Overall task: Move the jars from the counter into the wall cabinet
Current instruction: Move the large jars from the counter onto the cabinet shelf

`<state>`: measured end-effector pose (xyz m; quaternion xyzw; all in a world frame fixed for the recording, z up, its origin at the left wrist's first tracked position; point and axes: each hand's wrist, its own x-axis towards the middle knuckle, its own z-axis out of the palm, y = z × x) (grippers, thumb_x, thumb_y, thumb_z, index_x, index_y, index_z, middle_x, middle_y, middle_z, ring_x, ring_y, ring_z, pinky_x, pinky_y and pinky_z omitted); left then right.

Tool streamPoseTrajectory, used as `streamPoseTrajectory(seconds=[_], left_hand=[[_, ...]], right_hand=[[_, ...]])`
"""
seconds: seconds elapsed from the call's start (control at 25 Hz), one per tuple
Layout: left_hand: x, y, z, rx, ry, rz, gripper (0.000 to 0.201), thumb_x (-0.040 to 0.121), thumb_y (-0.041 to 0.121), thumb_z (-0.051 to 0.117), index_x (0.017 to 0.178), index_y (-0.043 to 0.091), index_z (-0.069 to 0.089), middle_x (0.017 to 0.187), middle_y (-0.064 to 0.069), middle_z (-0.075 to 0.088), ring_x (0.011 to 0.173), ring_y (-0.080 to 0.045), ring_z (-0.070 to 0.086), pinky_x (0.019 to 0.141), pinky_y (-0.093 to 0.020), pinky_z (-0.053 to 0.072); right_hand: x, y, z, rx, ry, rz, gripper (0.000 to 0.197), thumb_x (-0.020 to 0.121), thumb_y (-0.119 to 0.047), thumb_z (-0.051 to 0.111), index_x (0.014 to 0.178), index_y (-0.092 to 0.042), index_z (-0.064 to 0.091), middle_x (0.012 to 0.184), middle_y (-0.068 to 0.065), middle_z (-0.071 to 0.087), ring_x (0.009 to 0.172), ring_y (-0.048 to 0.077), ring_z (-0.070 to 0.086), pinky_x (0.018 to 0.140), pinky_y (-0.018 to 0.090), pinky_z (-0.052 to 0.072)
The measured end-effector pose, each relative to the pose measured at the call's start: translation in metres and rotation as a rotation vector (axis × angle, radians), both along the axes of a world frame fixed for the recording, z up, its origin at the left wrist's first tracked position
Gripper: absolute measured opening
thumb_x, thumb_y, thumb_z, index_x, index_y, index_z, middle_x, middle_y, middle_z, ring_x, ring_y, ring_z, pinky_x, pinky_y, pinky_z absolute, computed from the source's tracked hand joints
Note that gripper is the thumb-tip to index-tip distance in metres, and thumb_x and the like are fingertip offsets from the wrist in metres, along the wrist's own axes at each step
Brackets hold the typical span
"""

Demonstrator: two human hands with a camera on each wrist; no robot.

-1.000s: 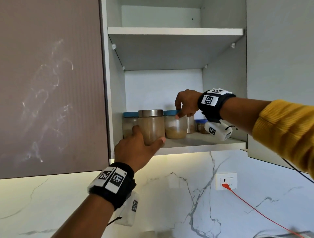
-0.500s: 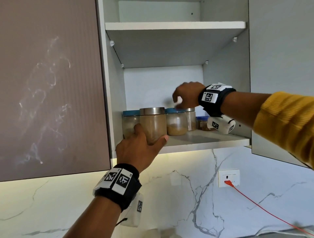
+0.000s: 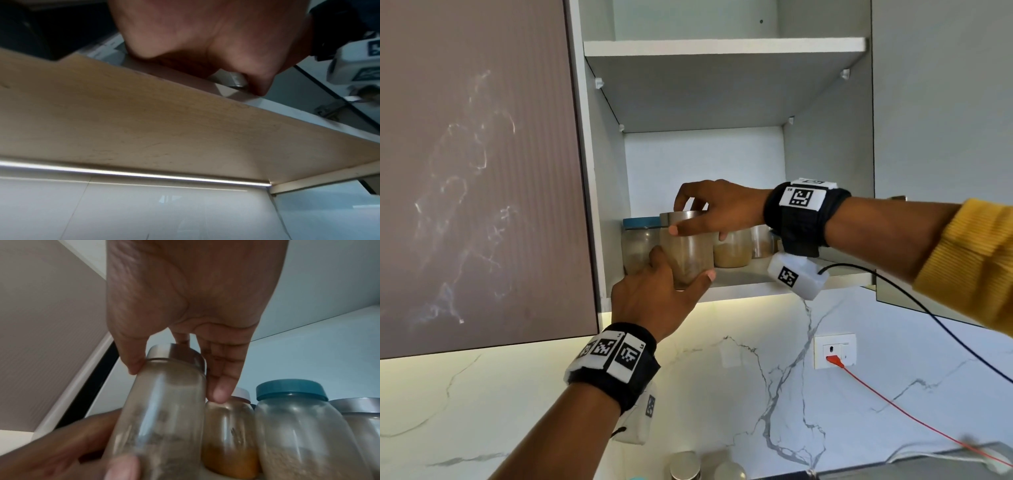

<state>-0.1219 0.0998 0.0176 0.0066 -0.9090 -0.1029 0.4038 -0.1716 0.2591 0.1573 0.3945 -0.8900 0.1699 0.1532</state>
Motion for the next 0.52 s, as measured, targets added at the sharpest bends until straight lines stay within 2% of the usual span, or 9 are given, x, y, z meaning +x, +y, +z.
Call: streamPoseTrajectory(seconds=[0.12,0.2,0.32,0.4,0.52], left_hand=[[-0.001,-0.001,-0.005,-0.166,-0.001,0.017,0.074,0.085,0.089,0.018,0.112,0.032,0.055,0.095,0.011,0.07,0.085,-0.019,0.069,0.075,-0.033,0.055],[-0.003,-0.004,-0.004,-0.243,-0.05,0.0,0.077,0.086,0.088,0.009,0.116,0.038,0.06,0.097,0.011,0.072,0.09,-0.018,0.069,0.075,-0.033,0.054],[-0.01,-0.009,0.004,-0.29,-0.177,-0.039,0.093,0.08,0.091,-0.003,0.109,0.034,0.064,0.1,0.01,0.072,0.092,-0.018,0.068,0.082,-0.038,0.056],[-0.014,-0.01,0.006,-0.294,-0.193,-0.047,0.096,0.079,0.091,-0.003,0.108,0.032,0.066,0.102,0.01,0.073,0.093,-0.017,0.068,0.083,-0.037,0.056],[-0.013,-0.01,0.003,-0.277,-0.179,-0.03,0.091,0.085,0.089,0.005,0.116,0.03,0.066,0.11,0.009,0.073,0.099,-0.018,0.067,0.082,-0.035,0.052]], right_hand=[[-0.001,0.017,0.006,-0.039,-0.017,-0.036,0.055,0.081,-0.064,0.077,0.121,-0.029,0.063,0.115,0.006,0.068,0.092,0.025,0.074,0.068,0.034,0.067],[-0.003,0.034,0.01,-0.016,-0.032,-0.093,0.056,0.079,-0.065,0.078,0.12,-0.029,0.064,0.115,0.008,0.07,0.092,0.031,0.076,0.071,0.039,0.068],[-0.013,0.064,0.014,0.021,-0.085,-0.173,0.055,0.083,-0.058,0.078,0.124,-0.026,0.06,0.12,0.008,0.069,0.101,0.031,0.073,0.075,0.042,0.068],[-0.019,0.082,0.018,0.063,-0.11,-0.229,0.054,0.085,-0.054,0.078,0.124,-0.023,0.057,0.123,0.008,0.067,0.106,0.026,0.07,0.073,0.039,0.066],[-0.029,0.098,0.025,0.156,-0.111,-0.322,0.054,0.081,-0.059,0.08,0.115,-0.024,0.057,0.117,0.014,0.072,0.096,0.022,0.07,0.064,0.034,0.059]])
